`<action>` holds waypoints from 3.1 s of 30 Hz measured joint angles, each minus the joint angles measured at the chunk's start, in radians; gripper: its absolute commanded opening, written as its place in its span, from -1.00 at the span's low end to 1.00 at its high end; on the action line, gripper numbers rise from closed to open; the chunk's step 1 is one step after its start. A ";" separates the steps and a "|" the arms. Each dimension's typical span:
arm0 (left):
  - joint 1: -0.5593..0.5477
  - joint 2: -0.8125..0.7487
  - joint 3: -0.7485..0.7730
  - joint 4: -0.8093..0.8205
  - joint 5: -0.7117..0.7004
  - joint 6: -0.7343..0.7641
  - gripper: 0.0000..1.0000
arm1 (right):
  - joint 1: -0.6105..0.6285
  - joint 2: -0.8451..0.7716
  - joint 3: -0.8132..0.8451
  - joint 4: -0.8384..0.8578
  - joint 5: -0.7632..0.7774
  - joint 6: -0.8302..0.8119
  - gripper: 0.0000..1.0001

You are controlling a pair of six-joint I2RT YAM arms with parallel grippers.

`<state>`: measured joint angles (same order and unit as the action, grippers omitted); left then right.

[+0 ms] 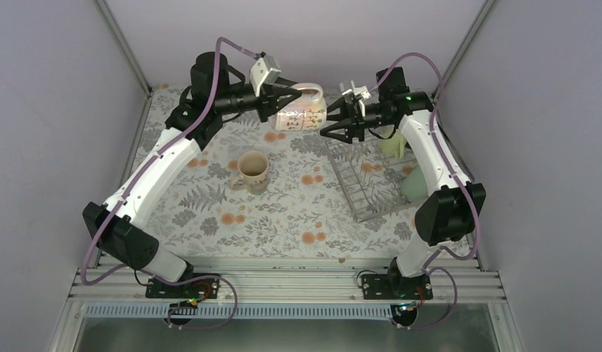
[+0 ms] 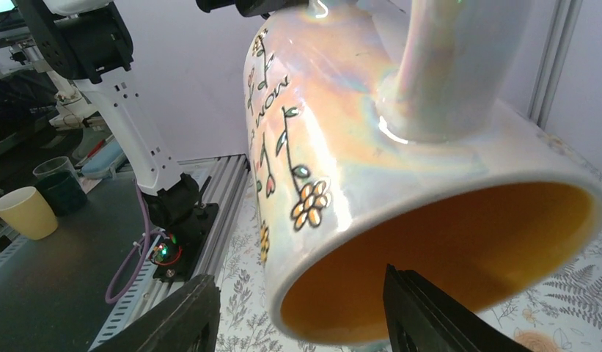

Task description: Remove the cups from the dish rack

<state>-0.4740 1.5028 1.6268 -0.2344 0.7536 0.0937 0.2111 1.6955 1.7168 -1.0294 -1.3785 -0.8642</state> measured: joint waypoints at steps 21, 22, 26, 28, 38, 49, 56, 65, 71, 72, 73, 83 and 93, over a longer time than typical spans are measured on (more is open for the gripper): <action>0.001 0.000 -0.092 0.205 0.056 -0.019 -0.95 | 0.054 0.013 0.026 0.055 -0.033 0.117 -0.94; 0.002 0.000 -0.092 0.208 0.060 -0.018 -0.95 | 0.056 0.010 0.021 0.056 -0.044 0.118 -0.94; 0.003 0.001 -0.093 0.210 0.069 -0.018 -0.93 | 0.058 -0.007 0.008 0.068 -0.047 0.126 -0.94; 0.000 0.001 -0.093 0.211 0.075 -0.010 -0.73 | 0.058 -0.022 -0.002 0.069 -0.037 0.130 -0.94; 0.000 0.023 -0.025 0.085 0.011 0.148 0.68 | 0.076 -0.040 0.045 -0.021 0.207 0.132 -0.94; 0.018 -0.056 0.068 -0.188 -0.172 0.350 0.82 | 0.118 0.011 0.158 -0.190 0.554 0.089 -0.93; 0.079 -0.159 0.099 -0.290 -0.392 0.443 0.90 | 0.246 0.080 0.118 -0.254 0.755 0.058 -0.93; 0.201 -0.228 -0.033 -0.329 -0.580 0.510 0.91 | 0.483 0.096 0.056 -0.291 0.933 0.058 -0.93; 0.271 -0.266 -0.137 -0.325 -0.618 0.525 0.91 | 0.598 0.096 -0.033 -0.271 1.066 0.058 -0.93; 0.275 -0.271 -0.145 -0.324 -0.622 0.525 0.91 | 0.612 0.096 -0.053 -0.270 1.092 0.058 -0.93; 0.278 -0.276 -0.151 -0.322 -0.623 0.525 0.91 | 0.621 0.097 -0.067 -0.270 1.112 0.058 -0.93; 0.286 -0.297 -0.181 -0.284 -0.642 0.516 0.91 | 0.645 0.113 -0.143 -0.214 1.273 0.057 -0.93; 0.287 -0.298 -0.226 -0.260 -0.634 0.480 0.92 | 0.645 0.204 -0.146 -0.163 1.316 0.052 -0.93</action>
<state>-0.1867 1.2045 1.4006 -0.4946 0.1200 0.5735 0.8562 1.8999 1.5703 -1.1923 -0.0620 -0.8124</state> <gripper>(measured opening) 0.958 0.095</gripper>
